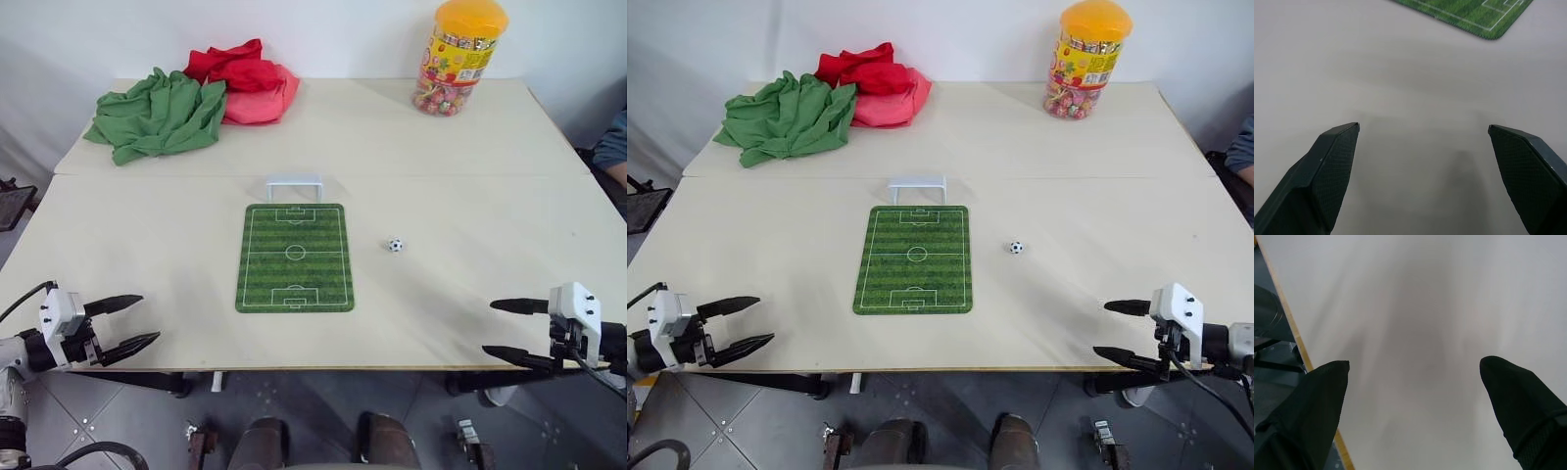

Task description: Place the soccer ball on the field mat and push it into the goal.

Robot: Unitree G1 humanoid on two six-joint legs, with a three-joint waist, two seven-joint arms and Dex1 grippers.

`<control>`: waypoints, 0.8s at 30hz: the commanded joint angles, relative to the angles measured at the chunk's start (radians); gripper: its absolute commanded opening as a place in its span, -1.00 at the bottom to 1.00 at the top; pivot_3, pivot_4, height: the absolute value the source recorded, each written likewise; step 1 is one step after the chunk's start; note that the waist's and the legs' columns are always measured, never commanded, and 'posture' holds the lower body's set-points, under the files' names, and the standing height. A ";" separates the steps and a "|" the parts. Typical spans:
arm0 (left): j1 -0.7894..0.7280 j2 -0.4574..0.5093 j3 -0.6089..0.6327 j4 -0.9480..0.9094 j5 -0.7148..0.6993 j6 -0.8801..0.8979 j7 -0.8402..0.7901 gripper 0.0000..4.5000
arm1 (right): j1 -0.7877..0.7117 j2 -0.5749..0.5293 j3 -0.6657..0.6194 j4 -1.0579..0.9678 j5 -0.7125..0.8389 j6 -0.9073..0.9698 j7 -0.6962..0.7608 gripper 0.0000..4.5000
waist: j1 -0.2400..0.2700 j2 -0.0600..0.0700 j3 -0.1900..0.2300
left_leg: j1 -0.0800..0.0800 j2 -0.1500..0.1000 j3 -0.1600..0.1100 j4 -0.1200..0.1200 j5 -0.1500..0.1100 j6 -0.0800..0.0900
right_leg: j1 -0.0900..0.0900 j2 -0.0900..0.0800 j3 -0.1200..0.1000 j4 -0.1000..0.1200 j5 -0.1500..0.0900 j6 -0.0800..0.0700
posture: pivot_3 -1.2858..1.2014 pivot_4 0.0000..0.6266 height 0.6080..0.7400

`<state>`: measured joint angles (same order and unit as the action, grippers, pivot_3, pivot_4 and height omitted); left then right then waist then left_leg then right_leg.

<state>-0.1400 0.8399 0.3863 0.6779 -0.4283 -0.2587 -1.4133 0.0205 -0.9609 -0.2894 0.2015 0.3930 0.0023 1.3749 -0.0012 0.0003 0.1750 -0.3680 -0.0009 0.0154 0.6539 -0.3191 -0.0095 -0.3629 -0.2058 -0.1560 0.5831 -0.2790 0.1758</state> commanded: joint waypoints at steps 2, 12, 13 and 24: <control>-0.009 0.012 0.024 -0.010 -0.025 0.023 0.003 1.00 | -0.010 -0.001 -0.023 -0.024 0.025 0.024 -0.014 0.99 | -0.001 0.000 0.000 | 0.000 0.000 0.000 0.000 0.000 0.000 | 0.000 0.000 0.000 0.000 0.000 0.000 | 0.03 -0.52 1.00; 0.002 -0.002 0.037 -0.125 -0.065 0.129 0.037 1.00 | -0.074 -0.055 -0.004 -0.126 0.010 0.233 -0.122 0.99 | -0.003 0.000 0.000 | 0.000 0.000 0.000 0.001 0.000 0.000 | 0.000 0.000 0.000 0.000 0.000 0.000 | 0.03 -0.52 1.00; 0.000 -0.012 0.038 -0.131 -0.071 0.104 0.019 1.00 | -0.109 -0.047 0.013 -0.143 0.005 0.238 -0.136 0.99 | -0.003 0.000 0.000 | 0.000 0.000 0.000 0.001 0.000 0.000 | 0.000 0.000 0.000 0.001 0.000 0.000 | 0.03 -0.52 1.00; -0.022 -0.145 0.035 -0.177 -0.144 0.009 -0.089 1.00 | -0.640 0.158 0.317 0.097 -0.135 0.248 -0.181 0.99 | -0.011 0.000 0.001 | -0.004 0.001 0.000 0.004 -0.001 0.000 | -0.003 0.001 0.000 0.002 0.000 -0.001 | 0.03 -0.52 1.00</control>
<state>-0.1631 0.7004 0.4132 0.5390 -0.5359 -0.2334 -1.4785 -0.5798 -0.8200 0.0051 0.2488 0.2859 0.2876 1.1878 -0.0123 0.0003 0.1756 -0.3720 -0.0002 0.0159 0.6579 -0.3198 -0.0098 -0.3664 -0.2051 -0.1558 0.5851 -0.2786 0.1751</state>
